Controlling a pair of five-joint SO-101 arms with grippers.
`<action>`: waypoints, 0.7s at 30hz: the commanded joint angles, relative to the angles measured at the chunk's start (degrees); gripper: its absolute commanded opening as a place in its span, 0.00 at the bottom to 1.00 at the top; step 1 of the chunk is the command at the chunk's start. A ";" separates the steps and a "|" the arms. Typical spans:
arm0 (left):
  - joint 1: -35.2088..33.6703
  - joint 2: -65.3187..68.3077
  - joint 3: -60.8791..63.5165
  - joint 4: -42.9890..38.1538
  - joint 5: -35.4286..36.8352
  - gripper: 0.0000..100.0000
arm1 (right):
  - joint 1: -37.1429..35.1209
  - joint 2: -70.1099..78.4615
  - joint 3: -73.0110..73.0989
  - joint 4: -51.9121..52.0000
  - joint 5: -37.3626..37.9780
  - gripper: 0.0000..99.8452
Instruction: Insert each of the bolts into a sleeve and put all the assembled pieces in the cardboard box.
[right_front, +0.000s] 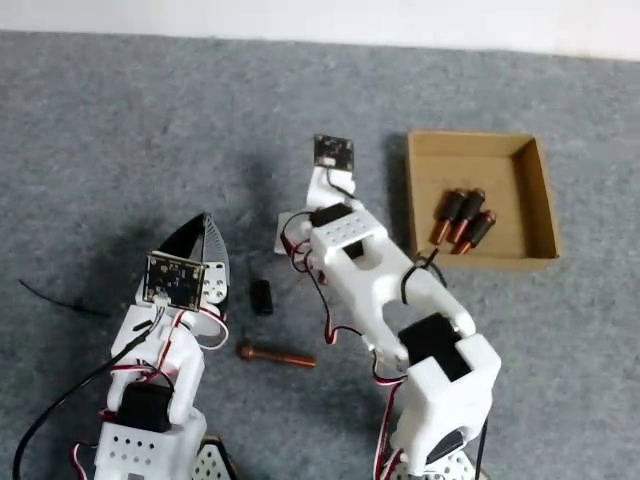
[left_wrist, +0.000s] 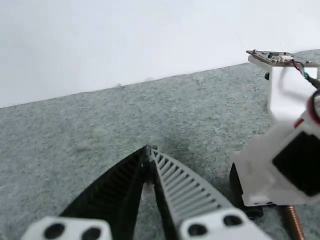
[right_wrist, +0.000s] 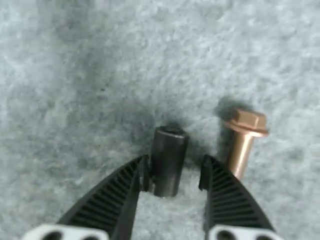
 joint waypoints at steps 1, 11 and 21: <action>-0.31 -0.75 -0.13 -1.32 0.09 0.01 | 1.19 -0.40 -2.24 0.57 0.79 0.17; 0.84 -0.75 -0.13 -1.23 0.09 0.01 | 1.80 11.91 -15.60 9.19 0.79 0.17; 0.84 -0.75 -0.13 -1.23 0.09 0.01 | 1.89 20.70 -29.93 22.99 0.44 0.17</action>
